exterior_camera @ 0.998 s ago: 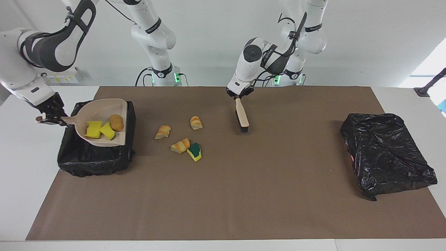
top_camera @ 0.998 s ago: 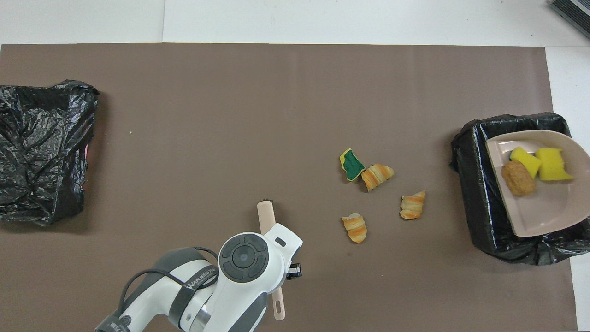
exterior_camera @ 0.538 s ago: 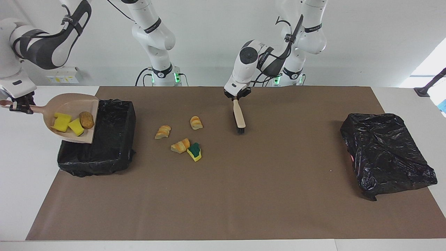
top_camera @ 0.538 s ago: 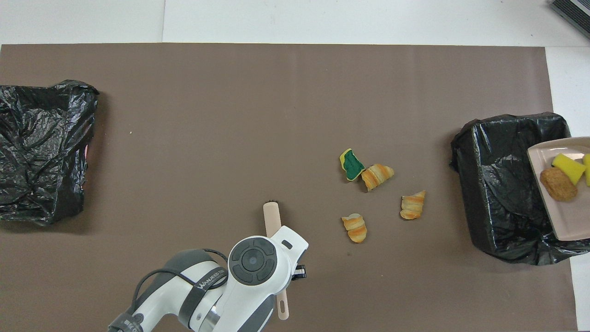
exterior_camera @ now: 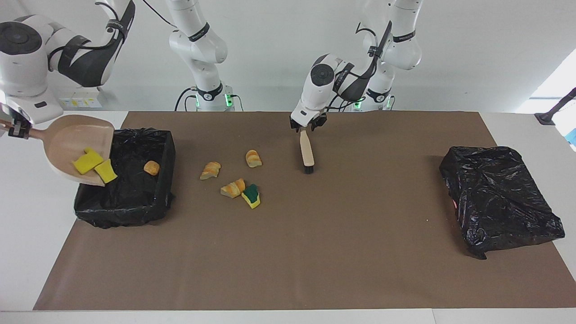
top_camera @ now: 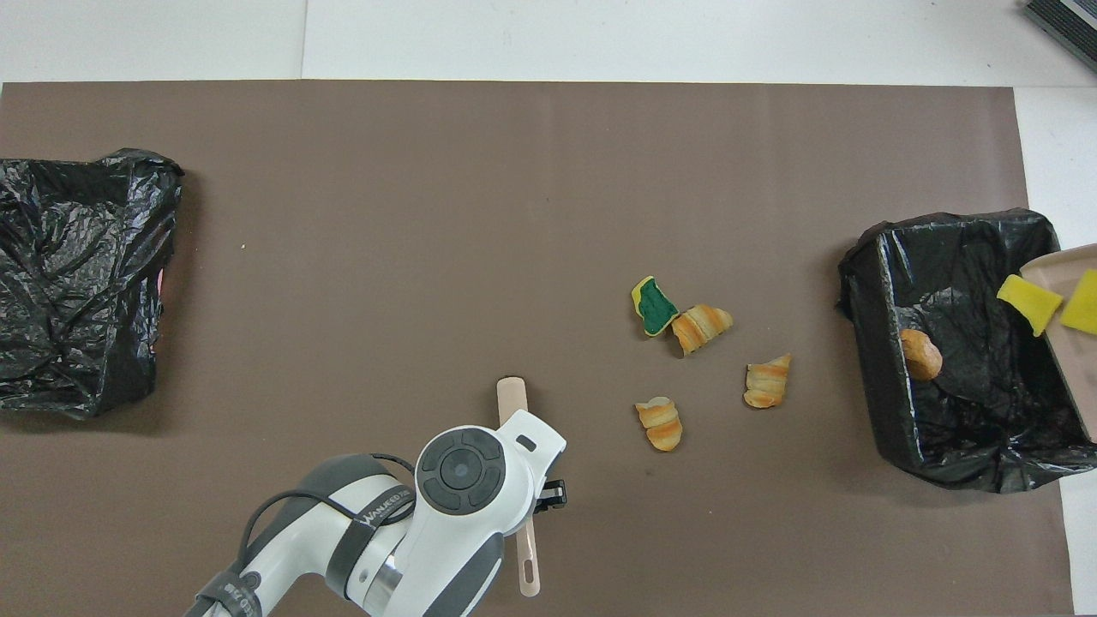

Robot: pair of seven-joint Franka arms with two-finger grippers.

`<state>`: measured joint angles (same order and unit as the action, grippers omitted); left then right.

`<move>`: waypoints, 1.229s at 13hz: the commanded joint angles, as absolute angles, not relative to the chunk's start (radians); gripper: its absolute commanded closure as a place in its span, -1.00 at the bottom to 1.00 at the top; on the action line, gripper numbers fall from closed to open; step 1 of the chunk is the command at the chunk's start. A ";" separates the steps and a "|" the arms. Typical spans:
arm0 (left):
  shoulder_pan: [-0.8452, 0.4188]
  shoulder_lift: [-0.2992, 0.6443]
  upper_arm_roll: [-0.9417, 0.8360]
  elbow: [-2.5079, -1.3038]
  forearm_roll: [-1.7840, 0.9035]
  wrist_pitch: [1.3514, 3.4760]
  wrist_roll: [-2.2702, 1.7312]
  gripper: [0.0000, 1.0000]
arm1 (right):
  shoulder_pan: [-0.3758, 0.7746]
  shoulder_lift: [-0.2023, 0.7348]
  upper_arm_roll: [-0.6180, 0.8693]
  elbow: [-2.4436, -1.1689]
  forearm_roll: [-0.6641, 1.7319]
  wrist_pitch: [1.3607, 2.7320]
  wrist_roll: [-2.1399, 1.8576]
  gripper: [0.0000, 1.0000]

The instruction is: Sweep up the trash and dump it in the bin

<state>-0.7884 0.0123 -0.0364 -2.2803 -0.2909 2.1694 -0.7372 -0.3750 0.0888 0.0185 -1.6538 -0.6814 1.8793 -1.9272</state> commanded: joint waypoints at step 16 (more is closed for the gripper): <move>-0.146 -0.186 -0.026 -1.999 -0.107 1.646 0.024 -1.00 | -0.238 -0.026 0.052 -1.707 -0.832 1.758 -1.786 1.00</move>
